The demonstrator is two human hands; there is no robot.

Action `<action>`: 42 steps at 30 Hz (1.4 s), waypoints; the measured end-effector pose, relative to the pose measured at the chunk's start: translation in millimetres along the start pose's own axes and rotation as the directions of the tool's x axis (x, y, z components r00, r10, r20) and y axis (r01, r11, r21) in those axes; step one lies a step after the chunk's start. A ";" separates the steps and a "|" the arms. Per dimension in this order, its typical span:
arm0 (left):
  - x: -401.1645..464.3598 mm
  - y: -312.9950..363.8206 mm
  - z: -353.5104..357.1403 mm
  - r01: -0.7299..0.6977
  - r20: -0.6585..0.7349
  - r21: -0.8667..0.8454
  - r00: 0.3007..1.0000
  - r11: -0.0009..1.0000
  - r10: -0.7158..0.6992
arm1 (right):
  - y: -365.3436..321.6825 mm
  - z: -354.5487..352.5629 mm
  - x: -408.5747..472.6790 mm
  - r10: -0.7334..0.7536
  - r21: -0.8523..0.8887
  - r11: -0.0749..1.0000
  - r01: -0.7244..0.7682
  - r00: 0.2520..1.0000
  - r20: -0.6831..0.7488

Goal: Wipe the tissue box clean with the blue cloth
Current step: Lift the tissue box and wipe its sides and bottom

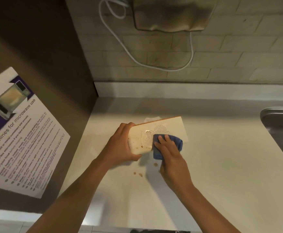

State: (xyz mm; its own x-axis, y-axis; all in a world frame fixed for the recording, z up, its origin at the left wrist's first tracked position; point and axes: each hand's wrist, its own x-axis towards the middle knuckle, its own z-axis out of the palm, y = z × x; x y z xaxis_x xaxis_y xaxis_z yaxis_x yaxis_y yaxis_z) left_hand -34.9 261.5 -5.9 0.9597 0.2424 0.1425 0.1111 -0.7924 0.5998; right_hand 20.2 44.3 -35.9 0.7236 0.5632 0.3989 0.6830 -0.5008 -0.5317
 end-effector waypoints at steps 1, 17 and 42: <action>0.7 -1.0 -0.6 -0.003 0.006 0.005 1.000 1.000 0.003 | 7.7 -9.0 1.4 0.022 -0.005 1.000 -0.022 0.999 -0.024; 2.7 -5.8 2.5 -0.010 0.001 0.000 1.000 1.000 0.010 | 20.4 -24.9 37.4 0.196 0.024 0.981 -0.195 0.977 -0.083; 7.6 -13.6 11.3 0.014 -0.048 -0.098 0.999 0.995 -0.018 | -37.3 16.7 63.8 0.106 0.031 0.994 -0.104 0.993 -0.044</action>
State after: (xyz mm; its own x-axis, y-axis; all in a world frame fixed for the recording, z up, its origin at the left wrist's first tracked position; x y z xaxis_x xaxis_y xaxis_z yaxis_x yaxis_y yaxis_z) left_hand -26.2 267.9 -21.9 0.9440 0.2834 0.1689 0.0983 -0.7302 0.6762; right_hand 39.2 109.9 -3.1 0.7953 0.4779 0.3729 0.6004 -0.5365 -0.5930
